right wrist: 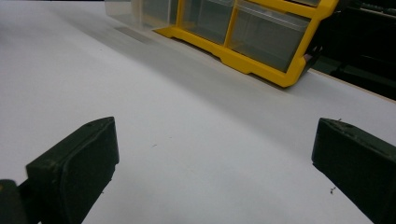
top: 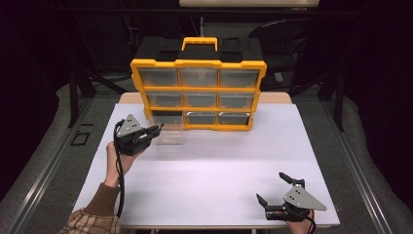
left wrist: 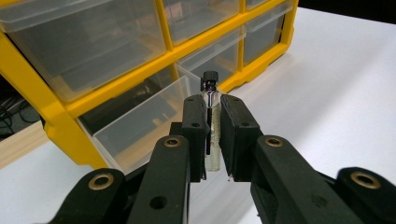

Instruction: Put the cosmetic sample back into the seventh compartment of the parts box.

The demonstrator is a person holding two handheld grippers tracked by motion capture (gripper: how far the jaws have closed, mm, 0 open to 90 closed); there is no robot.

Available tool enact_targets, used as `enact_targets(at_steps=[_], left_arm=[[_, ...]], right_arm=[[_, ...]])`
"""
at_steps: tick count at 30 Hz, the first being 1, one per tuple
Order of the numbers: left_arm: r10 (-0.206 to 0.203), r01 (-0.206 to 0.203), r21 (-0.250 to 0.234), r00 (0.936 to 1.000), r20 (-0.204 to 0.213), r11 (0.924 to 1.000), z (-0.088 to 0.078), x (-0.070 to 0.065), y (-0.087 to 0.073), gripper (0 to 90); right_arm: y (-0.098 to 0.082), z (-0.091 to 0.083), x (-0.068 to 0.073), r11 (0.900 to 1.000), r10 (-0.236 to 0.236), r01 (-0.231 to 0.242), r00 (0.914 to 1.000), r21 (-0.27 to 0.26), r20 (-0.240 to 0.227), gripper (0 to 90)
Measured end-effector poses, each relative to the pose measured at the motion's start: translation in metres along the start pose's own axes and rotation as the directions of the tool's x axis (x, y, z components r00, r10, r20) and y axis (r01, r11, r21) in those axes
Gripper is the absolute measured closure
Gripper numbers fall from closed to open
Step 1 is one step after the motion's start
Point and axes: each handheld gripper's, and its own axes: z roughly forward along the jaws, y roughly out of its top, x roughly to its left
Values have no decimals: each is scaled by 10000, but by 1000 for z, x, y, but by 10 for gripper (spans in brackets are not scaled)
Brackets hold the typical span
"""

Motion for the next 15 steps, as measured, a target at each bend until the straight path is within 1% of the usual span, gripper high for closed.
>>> enact_targets(at_steps=[8, 15], left_arm=[[-28, 27, -270, 10000, -21, 9996, 1, 4, 7, 807], [-64, 65, -399, 10000, 13, 9992, 8, 5, 12, 808]], right_arm=[[0, 0, 0, 10000, 16, -16, 10000, 24, -4, 0], [0, 0, 0, 10000, -13, 13, 10000, 32, 16, 0]])
